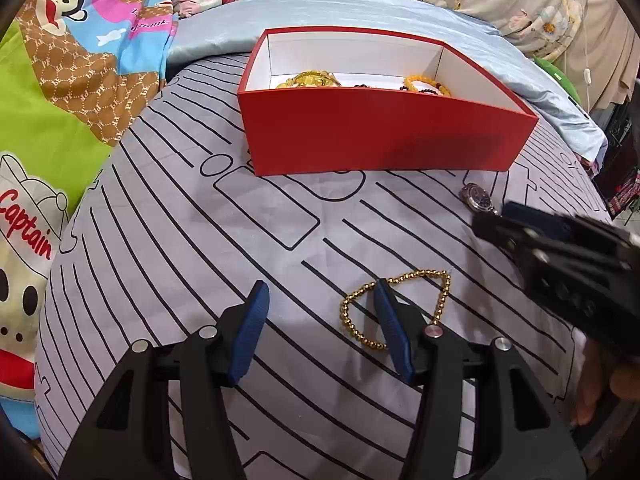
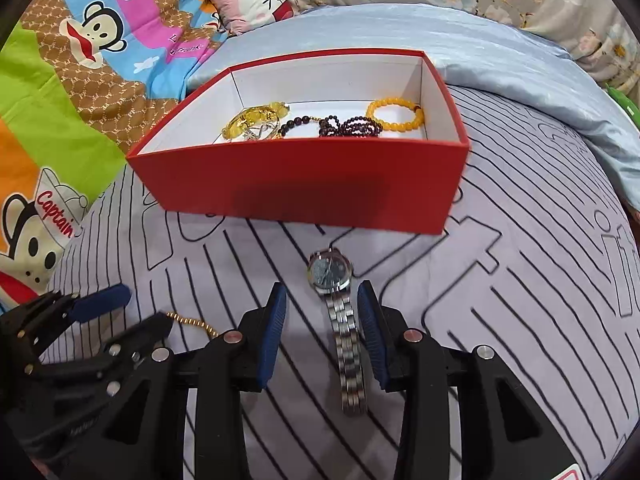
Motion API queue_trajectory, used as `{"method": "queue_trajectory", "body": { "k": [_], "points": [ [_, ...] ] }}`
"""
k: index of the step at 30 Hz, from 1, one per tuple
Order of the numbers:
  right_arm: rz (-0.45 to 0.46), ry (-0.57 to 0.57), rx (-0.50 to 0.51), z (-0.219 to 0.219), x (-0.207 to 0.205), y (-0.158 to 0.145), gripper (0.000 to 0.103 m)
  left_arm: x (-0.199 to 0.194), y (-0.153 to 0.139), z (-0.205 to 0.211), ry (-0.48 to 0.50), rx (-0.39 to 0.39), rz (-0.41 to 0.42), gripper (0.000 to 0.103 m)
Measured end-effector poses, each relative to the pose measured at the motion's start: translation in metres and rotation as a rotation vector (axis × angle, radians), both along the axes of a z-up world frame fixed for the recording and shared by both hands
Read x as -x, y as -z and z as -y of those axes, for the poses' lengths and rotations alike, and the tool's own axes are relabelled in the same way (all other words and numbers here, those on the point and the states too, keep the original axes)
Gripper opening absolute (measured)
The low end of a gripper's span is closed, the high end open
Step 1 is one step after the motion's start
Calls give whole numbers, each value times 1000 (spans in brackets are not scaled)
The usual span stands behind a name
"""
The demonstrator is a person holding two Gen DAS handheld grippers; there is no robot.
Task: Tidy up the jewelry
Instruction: 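Grasp the gold chain bracelet with left gripper while right gripper grasps the silver watch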
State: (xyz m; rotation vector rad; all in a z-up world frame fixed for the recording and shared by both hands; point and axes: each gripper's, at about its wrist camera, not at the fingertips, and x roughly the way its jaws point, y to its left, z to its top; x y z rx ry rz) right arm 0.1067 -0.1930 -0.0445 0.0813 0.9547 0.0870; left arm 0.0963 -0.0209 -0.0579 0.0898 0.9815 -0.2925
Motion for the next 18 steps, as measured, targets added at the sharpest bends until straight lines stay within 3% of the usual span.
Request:
{"method": "queue_trajectory", "body": {
  "k": [5,7,14,16,18],
  "points": [
    [11,0,43,-5,-5,1,34,3,-1,1,26,15,-4,53],
    [12,14,60,-4,-4,1,22,5,0,4,34,10,1,53],
    [10,59,-7,7,8,-1,22,7,0,13,65,22,14,52],
    [12,74,-31,10,14,-3,22,8,1,14,69,25,23,48],
    [15,87,-46,13,19,-5,22,9,0,14,78,34,30,33]
  ]
}}
